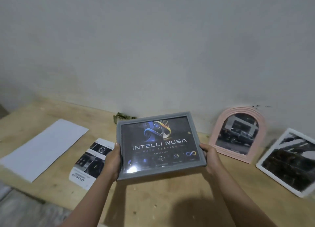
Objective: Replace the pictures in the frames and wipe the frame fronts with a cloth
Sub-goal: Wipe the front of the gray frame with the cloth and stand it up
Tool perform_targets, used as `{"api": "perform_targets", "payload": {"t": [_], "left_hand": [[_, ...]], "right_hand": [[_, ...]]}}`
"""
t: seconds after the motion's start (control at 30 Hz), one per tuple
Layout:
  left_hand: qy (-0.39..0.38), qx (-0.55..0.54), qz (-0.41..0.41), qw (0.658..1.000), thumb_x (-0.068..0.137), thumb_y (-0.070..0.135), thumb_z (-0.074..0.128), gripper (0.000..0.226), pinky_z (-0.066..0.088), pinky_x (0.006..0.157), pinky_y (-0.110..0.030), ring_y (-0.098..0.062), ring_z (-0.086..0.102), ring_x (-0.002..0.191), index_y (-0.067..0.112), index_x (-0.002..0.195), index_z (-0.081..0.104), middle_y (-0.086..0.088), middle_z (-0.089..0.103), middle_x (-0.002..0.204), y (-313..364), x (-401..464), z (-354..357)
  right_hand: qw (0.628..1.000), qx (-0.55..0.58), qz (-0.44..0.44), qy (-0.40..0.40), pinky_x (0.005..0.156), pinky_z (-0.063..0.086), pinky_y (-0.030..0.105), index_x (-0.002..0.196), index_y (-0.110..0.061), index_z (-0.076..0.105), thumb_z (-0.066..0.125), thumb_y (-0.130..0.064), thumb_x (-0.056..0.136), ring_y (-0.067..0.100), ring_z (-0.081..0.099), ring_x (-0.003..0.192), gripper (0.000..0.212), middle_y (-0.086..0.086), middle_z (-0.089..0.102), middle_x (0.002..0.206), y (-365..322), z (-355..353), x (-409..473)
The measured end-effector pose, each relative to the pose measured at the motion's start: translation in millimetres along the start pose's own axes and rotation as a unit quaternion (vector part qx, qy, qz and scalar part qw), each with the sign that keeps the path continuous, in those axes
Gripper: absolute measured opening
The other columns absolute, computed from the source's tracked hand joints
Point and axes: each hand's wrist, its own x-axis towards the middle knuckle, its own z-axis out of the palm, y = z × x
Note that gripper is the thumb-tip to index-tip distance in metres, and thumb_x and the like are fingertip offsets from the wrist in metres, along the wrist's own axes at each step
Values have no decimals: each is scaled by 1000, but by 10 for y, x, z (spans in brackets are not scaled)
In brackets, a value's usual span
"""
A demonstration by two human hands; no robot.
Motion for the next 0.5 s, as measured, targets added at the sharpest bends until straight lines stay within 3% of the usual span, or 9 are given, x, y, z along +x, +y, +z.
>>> {"api": "perform_targets", "payload": {"t": [0.1, 0.17, 0.23, 0.33, 0.43, 0.5], "left_hand": [[83, -6, 7, 997, 96, 53, 35, 54, 55, 81, -46, -34, 67, 81, 11, 92, 68, -16, 69, 94, 21, 154, -356], [118, -12, 2, 993, 95, 54, 35, 56, 53, 82, -45, -33, 65, 83, 9, 97, 67, -16, 68, 98, 8, 226, -627], [162, -23, 4, 987, 98, 49, 34, 54, 50, 72, -37, -28, 62, 77, 4, 101, 64, -14, 66, 96, -39, 331, -968], [211, -28, 2, 977, 100, 42, 32, 47, 42, 62, -32, -24, 55, 69, 4, 102, 60, -15, 60, 94, -50, 483, -1420], [249, -21, 4, 968, 101, 42, 32, 47, 39, 68, -32, -25, 50, 69, 2, 98, 58, -17, 56, 97, -14, 781, -1889], [257, -16, -3, 966, 101, 41, 31, 48, 37, 58, -30, -26, 47, 63, 0, 93, 56, -17, 55, 89, 49, 1002, -2209]], "right_hand": [[998, -21, 5, -54, 52, 52, 26, 93, -3, 64, 33, -28, 98, 22, 68, 56, 39, 10, 72, 68, 18, 436, 385], [997, -56, 9, -61, 52, 50, 24, 104, 0, 61, 32, -31, 101, 16, 66, 53, 42, 7, 70, 66, 85, 728, 611], [991, -120, 10, -54, 48, 47, 21, 106, -3, 59, 37, -22, 100, 12, 63, 50, 30, 7, 68, 72, 204, 1121, 800], [976, -211, -35, -29, 53, 46, 26, 103, -5, 63, 47, -11, 92, 20, 62, 64, 20, 11, 69, 89, 402, 1668, 1047], [928, -344, -142, -11, 71, 52, 34, 105, -6, 64, 50, -13, 89, 25, 63, 78, 22, 10, 68, 94, 608, 2285, 1275], [866, -446, -224, -17, 82, 52, 38, 110, -9, 60, 47, -15, 89, 27, 62, 90, 25, 7, 64, 100, 708, 2675, 1441]]}}
